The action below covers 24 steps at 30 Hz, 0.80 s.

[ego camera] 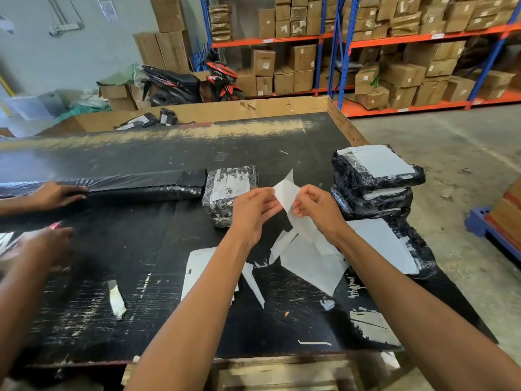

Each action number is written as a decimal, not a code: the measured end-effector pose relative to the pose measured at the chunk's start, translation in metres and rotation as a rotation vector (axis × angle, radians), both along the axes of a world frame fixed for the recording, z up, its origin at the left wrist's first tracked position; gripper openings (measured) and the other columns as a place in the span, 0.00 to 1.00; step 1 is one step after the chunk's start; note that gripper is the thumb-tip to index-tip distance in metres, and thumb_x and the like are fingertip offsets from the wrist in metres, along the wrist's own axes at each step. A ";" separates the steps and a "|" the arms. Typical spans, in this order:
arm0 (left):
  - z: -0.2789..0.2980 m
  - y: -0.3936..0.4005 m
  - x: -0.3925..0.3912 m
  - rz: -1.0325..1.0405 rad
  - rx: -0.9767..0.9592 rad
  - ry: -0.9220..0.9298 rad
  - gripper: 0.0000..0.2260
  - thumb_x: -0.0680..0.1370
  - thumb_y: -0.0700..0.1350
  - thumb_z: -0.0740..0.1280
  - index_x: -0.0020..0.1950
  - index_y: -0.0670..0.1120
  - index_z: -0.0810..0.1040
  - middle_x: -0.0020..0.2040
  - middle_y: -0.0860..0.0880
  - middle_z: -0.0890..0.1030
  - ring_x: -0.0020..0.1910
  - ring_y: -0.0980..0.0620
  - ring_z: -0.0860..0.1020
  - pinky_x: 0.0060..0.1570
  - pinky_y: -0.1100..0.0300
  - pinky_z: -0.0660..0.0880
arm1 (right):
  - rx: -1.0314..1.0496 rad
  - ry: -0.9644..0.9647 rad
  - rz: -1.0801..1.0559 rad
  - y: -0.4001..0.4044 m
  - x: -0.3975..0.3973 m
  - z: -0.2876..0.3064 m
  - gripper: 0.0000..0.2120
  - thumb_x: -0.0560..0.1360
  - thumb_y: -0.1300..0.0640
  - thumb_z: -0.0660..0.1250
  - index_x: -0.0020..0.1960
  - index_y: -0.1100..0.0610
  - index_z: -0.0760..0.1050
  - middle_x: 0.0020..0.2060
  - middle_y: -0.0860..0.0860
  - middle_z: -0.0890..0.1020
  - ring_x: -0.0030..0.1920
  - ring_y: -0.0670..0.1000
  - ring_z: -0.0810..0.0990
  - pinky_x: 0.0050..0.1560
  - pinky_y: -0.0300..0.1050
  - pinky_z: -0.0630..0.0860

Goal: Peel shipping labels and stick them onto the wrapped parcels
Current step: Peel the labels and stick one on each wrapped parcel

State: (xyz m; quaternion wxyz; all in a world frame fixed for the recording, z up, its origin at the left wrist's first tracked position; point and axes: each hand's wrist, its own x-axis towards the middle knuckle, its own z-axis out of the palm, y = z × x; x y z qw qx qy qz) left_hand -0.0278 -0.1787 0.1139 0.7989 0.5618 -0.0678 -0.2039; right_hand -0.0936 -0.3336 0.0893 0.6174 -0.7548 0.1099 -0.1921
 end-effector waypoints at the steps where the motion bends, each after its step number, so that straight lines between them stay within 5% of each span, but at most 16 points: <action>1: -0.001 0.000 0.000 -0.007 -0.020 0.016 0.03 0.78 0.35 0.68 0.48 0.37 0.82 0.42 0.40 0.84 0.44 0.44 0.84 0.47 0.55 0.82 | 0.034 0.002 -0.007 0.000 0.000 0.000 0.08 0.78 0.58 0.64 0.43 0.55 0.80 0.38 0.52 0.85 0.40 0.52 0.82 0.49 0.50 0.80; 5: -0.003 0.000 -0.001 -0.030 -0.017 -0.014 0.04 0.78 0.36 0.68 0.50 0.37 0.82 0.45 0.39 0.85 0.44 0.45 0.85 0.50 0.54 0.82 | 0.069 -0.003 0.007 0.003 0.002 0.003 0.09 0.79 0.47 0.67 0.55 0.51 0.81 0.47 0.51 0.86 0.45 0.51 0.85 0.52 0.47 0.83; 9: -0.002 0.000 0.000 -0.037 -0.037 -0.011 0.04 0.79 0.36 0.68 0.51 0.37 0.82 0.48 0.36 0.83 0.47 0.43 0.83 0.53 0.52 0.82 | 0.071 0.013 -0.034 0.003 0.004 0.001 0.07 0.79 0.55 0.69 0.46 0.58 0.78 0.47 0.55 0.85 0.47 0.53 0.85 0.52 0.48 0.83; 13: 0.000 0.002 0.003 0.068 -0.187 0.136 0.04 0.79 0.36 0.67 0.50 0.37 0.80 0.44 0.41 0.85 0.43 0.47 0.85 0.43 0.58 0.82 | 0.179 0.047 -0.151 -0.002 0.007 -0.003 0.09 0.80 0.57 0.68 0.42 0.57 0.72 0.40 0.57 0.82 0.45 0.55 0.81 0.53 0.55 0.80; 17: -0.001 0.013 0.013 0.163 -0.284 0.306 0.02 0.79 0.36 0.66 0.48 0.39 0.79 0.43 0.43 0.84 0.43 0.48 0.84 0.43 0.58 0.82 | 0.147 0.070 -0.283 -0.014 0.005 -0.007 0.04 0.79 0.65 0.66 0.51 0.56 0.74 0.44 0.54 0.81 0.41 0.50 0.80 0.44 0.47 0.79; 24: -0.005 0.043 0.034 0.349 -0.405 0.401 0.06 0.79 0.36 0.67 0.55 0.37 0.78 0.52 0.40 0.83 0.51 0.46 0.83 0.45 0.56 0.82 | 0.127 0.124 -0.664 -0.041 -0.004 -0.013 0.14 0.81 0.68 0.59 0.57 0.58 0.80 0.51 0.53 0.81 0.43 0.52 0.83 0.37 0.36 0.75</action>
